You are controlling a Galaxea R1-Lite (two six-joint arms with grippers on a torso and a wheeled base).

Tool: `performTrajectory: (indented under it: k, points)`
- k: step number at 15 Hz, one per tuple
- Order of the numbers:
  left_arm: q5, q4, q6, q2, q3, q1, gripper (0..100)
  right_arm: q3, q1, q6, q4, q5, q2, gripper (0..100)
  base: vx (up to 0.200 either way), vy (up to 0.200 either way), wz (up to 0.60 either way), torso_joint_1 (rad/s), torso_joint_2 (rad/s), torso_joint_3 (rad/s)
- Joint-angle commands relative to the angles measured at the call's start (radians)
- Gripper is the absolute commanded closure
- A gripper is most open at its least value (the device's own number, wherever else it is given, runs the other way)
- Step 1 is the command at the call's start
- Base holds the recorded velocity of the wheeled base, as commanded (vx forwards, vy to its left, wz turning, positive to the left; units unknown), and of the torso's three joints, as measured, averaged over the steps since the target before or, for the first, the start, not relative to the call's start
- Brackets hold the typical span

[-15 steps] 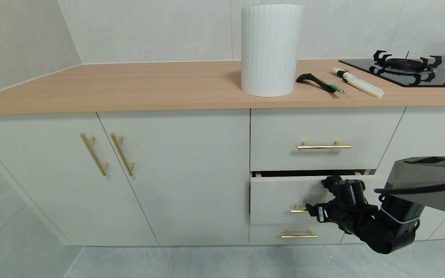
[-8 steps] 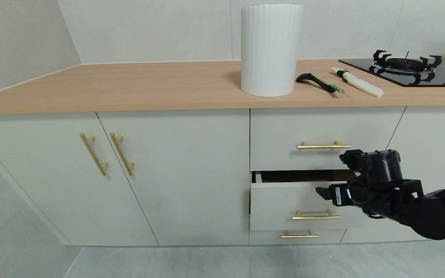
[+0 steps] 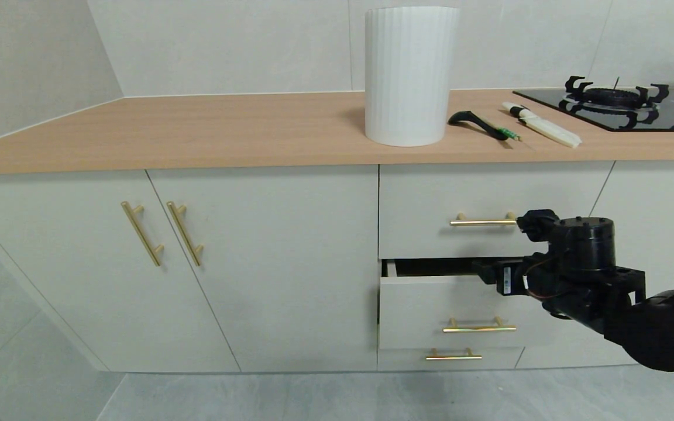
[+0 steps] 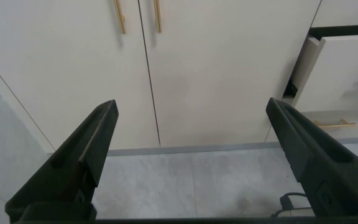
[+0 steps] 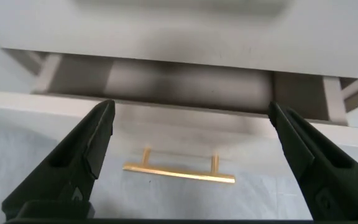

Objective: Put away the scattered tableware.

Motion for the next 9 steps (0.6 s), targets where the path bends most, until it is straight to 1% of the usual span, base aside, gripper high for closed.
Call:
performTrajectory:
  k: [1,6,9]
  points:
    - [0.001,0.000,0.000,0.001,0.000,0.000,0,0.000,0.001,0.000,-0.066,-0.012,0.105,0,0.000,0.000,0.00,0.000,0.00,0.000]
    - [-0.001,0.000,0.000,0.001,0.000,0.000,0,-0.005,-0.001,-0.002,-0.194,-0.049,0.196,0,0.000,0.000,0.00,0.000,0.00,0.000]
    - [0.001,0.000,0.000,0.001,0.000,0.000,0,-0.012,-0.004,0.000,-0.208,-0.049,0.224,0,0.000,0.000,0.00,0.000,0.00,0.000]
